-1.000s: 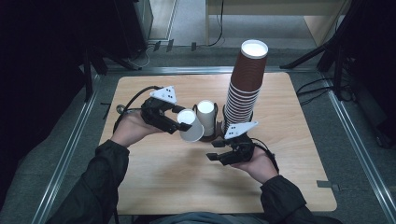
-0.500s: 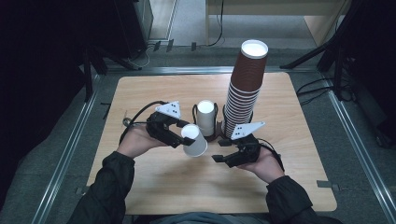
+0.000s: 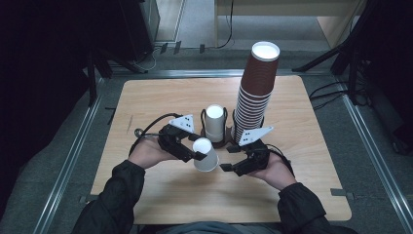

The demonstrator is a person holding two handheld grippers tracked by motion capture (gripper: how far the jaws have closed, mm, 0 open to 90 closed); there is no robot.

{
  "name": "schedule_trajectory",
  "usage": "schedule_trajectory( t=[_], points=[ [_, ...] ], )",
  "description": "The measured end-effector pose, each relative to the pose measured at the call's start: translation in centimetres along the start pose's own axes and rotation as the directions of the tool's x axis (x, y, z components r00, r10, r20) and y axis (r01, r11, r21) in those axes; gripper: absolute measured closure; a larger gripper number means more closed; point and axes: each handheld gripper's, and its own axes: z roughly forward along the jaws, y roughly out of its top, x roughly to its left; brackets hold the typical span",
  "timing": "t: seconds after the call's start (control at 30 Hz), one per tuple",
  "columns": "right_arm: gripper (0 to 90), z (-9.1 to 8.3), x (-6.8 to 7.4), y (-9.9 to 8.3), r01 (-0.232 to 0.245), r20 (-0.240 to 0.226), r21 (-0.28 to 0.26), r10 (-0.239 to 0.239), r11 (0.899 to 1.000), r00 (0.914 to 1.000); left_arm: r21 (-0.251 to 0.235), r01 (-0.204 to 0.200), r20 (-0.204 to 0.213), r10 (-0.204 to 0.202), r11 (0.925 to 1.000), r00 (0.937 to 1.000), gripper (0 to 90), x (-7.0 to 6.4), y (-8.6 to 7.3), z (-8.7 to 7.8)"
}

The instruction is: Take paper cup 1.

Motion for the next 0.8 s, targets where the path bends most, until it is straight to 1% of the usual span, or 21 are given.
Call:
schedule_trajectory(
  t=[0.03,0.07,0.1,0.17,0.2,0.33,0.37,0.43,0.47,0.57,0.6,0.67,0.7,0.73,0.77,0.8],
  points=[
    [22.4,0.3,0.1,0.2,0.016,-0.022,0.000,-0.016,1.000,0.9996,0.007,-0.006,0.008,0.006,1.0000,0.9999,35.6,0.0,0.1,0.2],
    [21.2,0.5,0.2,0.2,0.019,-0.021,0.003,-0.019,1.000,0.9996,0.010,-0.012,0.006,0.012,0.9999,0.9999,35.6,-0.2,0.2,0.4],
    [19.6,0.7,0.2,0.3,0.027,-0.027,0.004,-0.027,1.000,0.9993,0.013,-0.014,0.017,0.014,0.9998,0.9998,35.6,-0.2,0.2,0.5],
    [18.8,0.8,0.3,0.3,0.030,-0.028,0.006,-0.030,1.000,0.9992,0.014,-0.020,0.016,0.019,0.9997,0.9997,35.6,-0.3,0.3,0.7],
    [17.1,1.2,0.4,0.4,0.045,-0.027,0.010,-0.045,0.999,0.9986,0.020,-0.026,0.026,0.026,0.9995,0.9993,35.6,-0.5,0.4,0.9],
    [16.8,1.7,0.5,0.4,0.042,-0.037,0.026,-0.041,0.999,0.9985,0.018,-0.029,0.040,0.029,0.9994,0.9988,35.6,-0.8,0.7,1.3],
    [16.8,1.8,0.5,0.5,0.043,-0.041,0.025,-0.042,0.999,0.9983,0.024,-0.039,0.046,0.038,0.9989,0.9982,35.5,-1.1,0.8,1.7],
    [16.5,1.9,0.6,0.5,0.046,-0.046,0.022,-0.045,0.999,0.9979,0.024,-0.043,0.048,0.042,0.9988,0.9980,35.5,-1.2,0.9,1.9],
    [16.3,2.2,0.7,0.6,0.045,-0.059,0.025,-0.044,0.999,0.9973,0.034,-0.054,0.057,0.052,0.9980,0.9970,35.5,-1.4,1.1,2.2],
    [16.2,2.5,0.9,0.6,0.036,-0.070,0.037,-0.033,0.999,0.9970,0.032,-0.056,0.061,0.054,0.9979,0.9967,35.5,-1.6,1.3,2.5],
    [16.3,2.6,0.9,0.6,0.042,-0.069,0.037,-0.039,0.998,0.9969,0.028,-0.054,0.061,0.052,0.9982,0.9968,35.5,-1.7,1.3,2.7],
    [16.3,2.8,0.9,0.6,0.039,-0.073,0.044,-0.036,0.998,0.9967,0.030,-0.056,0.065,0.054,0.9980,0.9964,35.5,-1.8,1.4,2.7],
    [16.4,2.9,0.9,0.6,0.046,-0.071,0.037,-0.043,0.998,0.9966,0.030,-0.056,0.065,0.054,0.9980,0.9964,35.5,-1.8,1.4,2.7],
    [16.6,2.9,1.0,0.6,0.037,-0.075,0.042,-0.034,0.998,0.9966,0.024,-0.053,0.064,0.051,0.9983,0.9966,35.5,-1.8,1.4,2.8],
    [16.9,3.0,0.9,0.6,0.046,-0.072,0.032,-0.044,0.998,0.9965,0.022,-0.050,0.065,0.048,0.9985,0.9967,35.5,-1.9,1.5,2.9],
    [17.4,3.0,0.9,0.6,0.044,-0.071,0.031,-0.042,0.999,0.9966,0.019,-0.048,0.071,0.046,0.9987,0.9964,35.5,-1.9,1.5,2.9]
  ],
)
